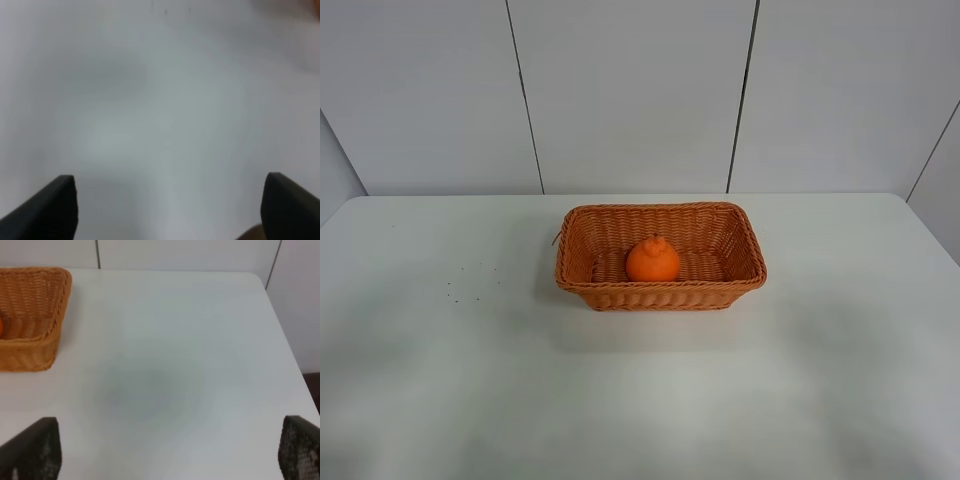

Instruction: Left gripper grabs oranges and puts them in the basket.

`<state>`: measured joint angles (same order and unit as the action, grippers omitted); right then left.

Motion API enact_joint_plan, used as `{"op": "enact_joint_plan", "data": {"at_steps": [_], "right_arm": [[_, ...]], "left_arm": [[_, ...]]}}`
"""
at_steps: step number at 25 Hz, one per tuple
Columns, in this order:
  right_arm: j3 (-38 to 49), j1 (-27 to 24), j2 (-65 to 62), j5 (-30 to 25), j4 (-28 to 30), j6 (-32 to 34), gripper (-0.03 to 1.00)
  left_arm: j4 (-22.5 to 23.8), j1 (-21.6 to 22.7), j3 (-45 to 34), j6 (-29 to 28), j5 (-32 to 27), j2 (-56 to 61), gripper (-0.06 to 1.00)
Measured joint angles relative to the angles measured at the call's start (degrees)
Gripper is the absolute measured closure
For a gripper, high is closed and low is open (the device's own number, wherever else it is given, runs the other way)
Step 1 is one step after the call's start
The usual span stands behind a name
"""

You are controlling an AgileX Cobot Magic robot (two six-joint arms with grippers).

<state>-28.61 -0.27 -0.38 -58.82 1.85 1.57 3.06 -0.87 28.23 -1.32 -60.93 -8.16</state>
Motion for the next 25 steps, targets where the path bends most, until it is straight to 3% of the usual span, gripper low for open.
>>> {"op": "enact_joint_plan", "data": {"at_steps": [12,25], "right_arm": [[0.0,0.0,0.0,0.0,0.0,0.0,0.27],[0.0,0.0,0.0,0.0,0.0,0.0,0.27]], "left_arm": [[0.0,0.0,0.0,0.0,0.2,8.2,0.09],[0.0,0.0,0.0,0.0,0.2,8.5,0.09]]}}
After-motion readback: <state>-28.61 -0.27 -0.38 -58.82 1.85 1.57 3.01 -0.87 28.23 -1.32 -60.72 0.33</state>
